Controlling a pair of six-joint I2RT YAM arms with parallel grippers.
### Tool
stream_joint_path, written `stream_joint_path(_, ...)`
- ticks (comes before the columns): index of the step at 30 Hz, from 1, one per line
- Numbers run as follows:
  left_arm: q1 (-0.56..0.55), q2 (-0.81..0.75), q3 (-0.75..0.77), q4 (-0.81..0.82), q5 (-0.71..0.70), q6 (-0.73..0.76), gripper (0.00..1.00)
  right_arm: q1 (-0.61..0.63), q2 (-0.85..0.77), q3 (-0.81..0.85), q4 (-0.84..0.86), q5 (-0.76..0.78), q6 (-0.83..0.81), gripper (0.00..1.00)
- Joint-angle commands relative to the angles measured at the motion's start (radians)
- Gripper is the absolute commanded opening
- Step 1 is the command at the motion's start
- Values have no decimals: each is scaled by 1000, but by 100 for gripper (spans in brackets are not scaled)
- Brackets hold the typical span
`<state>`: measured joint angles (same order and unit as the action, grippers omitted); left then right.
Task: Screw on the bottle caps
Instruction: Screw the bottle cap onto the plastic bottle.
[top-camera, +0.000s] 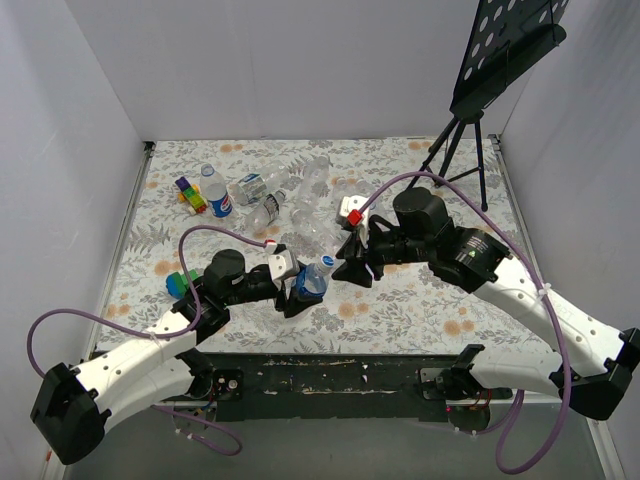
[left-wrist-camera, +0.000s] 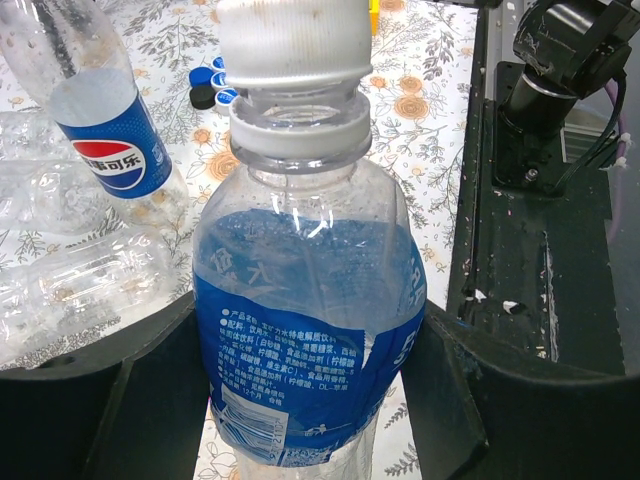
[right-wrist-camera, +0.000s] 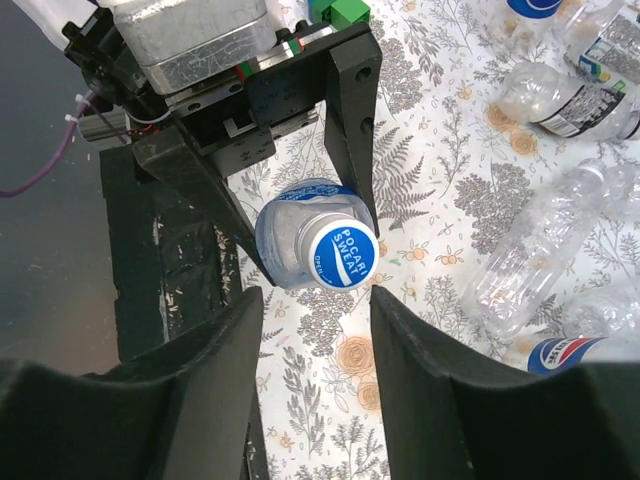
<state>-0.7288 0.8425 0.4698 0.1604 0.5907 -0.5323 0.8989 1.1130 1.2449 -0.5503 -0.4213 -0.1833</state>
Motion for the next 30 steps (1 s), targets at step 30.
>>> stream_joint_path(30,0,4,36,-1,185,34,0,-71,73,88,-65,-349,-254,59)
